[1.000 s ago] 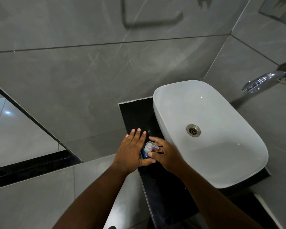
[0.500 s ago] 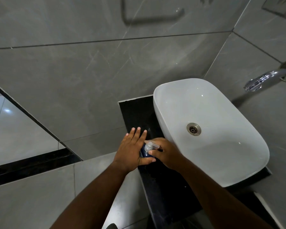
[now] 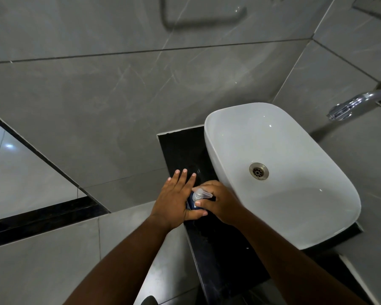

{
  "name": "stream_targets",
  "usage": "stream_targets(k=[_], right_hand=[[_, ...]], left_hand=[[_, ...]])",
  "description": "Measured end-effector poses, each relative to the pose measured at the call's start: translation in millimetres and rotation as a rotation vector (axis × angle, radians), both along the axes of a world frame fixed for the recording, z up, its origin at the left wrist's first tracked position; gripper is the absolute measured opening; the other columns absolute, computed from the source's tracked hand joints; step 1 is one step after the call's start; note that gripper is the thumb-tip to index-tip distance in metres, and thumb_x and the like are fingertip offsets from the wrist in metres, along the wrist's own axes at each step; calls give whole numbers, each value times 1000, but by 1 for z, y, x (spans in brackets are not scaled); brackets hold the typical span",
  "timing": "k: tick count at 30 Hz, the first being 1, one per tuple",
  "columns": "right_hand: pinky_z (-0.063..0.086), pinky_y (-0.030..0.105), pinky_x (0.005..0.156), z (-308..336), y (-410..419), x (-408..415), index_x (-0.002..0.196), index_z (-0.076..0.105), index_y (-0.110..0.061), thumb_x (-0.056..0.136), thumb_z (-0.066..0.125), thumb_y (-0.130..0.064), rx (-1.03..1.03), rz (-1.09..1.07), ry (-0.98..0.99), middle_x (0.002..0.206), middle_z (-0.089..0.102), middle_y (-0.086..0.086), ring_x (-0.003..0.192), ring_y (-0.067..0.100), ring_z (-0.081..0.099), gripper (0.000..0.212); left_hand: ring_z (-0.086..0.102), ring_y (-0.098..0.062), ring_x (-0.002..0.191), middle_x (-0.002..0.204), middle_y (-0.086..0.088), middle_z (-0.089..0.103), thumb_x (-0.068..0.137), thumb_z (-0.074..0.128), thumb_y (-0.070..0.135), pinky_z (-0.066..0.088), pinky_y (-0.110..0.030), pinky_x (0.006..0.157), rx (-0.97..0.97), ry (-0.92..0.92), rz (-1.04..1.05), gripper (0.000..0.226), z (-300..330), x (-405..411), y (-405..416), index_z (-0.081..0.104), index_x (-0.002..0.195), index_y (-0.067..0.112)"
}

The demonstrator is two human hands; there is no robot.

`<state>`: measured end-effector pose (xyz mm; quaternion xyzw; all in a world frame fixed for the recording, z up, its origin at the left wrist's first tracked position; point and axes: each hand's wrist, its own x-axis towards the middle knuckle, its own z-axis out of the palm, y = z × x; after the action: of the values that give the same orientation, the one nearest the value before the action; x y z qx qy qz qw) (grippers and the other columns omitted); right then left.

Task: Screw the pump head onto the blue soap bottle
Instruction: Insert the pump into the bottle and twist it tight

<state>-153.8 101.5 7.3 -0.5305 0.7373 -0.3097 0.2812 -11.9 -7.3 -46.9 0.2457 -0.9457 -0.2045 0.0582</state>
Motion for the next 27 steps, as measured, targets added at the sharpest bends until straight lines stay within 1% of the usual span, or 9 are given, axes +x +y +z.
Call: stream_targets(k=[2, 5, 7, 11, 17, 20, 22, 24, 27], right_hand=[[47, 30, 98, 1, -1, 0, 118, 63, -12, 82, 71, -21, 10, -23, -34, 129, 58, 7, 113, 18, 56, 38], [47, 33, 102, 2, -2, 4, 122, 60, -12, 82, 70, -20, 21, -59, -79, 133, 57, 5, 116, 18, 56, 42], [51, 30, 96, 3, -2, 8, 120, 61, -10, 80, 71, -17, 7, -96, -103, 121, 64, 5, 106, 14, 61, 42], [47, 5, 75, 3, 1, 18, 104, 67, -13, 78, 71, -10, -70, -173, -123, 91, 63, -15, 84, -4, 62, 27], [53, 27, 90, 14, 3, 17, 118, 61, -12, 79, 72, -16, -72, -137, 35, 111, 64, 3, 95, 8, 58, 41], [53, 20, 78, 30, 6, 7, 127, 54, -18, 76, 75, -33, -5, -172, 76, 103, 57, -9, 88, 8, 63, 57], [50, 16, 74, 41, 5, 3, 125, 58, -17, 79, 72, -38, 22, -130, 149, 93, 62, -8, 77, 6, 62, 53], [54, 25, 84, 49, 2, 3, 125, 58, -14, 84, 66, -37, 59, -47, 227, 103, 70, 2, 87, 12, 65, 48], [45, 31, 104, 56, -2, 10, 134, 49, -14, 92, 57, -33, 153, 25, 231, 131, 61, 9, 115, 20, 59, 47]], left_hand=[[-17, -17, 143, 159, -3, -7, 74, 32, 89, -7, -39, 115, -19, -2, 9, 105, 0, 1, 1, -1, 152, 26], [-15, -19, 145, 157, -1, -10, 74, 31, 89, -6, -40, 115, -28, 9, 27, 105, -1, 1, 3, 0, 152, 25], [-15, -19, 145, 157, -2, -10, 74, 30, 89, -6, -40, 115, -28, 13, 27, 105, -2, 0, 3, 0, 152, 24], [-20, -19, 143, 156, -3, -12, 73, 23, 90, -11, -37, 114, -59, -2, 0, 104, -1, 1, 0, -4, 149, 26], [-22, -18, 142, 156, -1, -15, 71, 20, 92, -14, -36, 113, -73, -30, 0, 108, 2, 1, 0, 1, 152, 22], [-20, -19, 143, 156, -1, -14, 73, 25, 91, -11, -38, 114, -77, -33, 12, 107, 2, 0, 0, 2, 152, 22], [-21, -19, 143, 156, -1, -15, 74, 26, 91, -11, -39, 114, -82, -39, 8, 106, 2, 0, 1, 1, 152, 23], [-21, -19, 143, 156, -2, -14, 74, 28, 90, -11, -39, 114, -81, -36, 13, 106, 1, 0, 2, 2, 152, 22], [-19, -20, 144, 157, -3, -11, 74, 28, 90, -9, -39, 115, -84, -28, 20, 106, 1, -1, 2, 6, 152, 22]])
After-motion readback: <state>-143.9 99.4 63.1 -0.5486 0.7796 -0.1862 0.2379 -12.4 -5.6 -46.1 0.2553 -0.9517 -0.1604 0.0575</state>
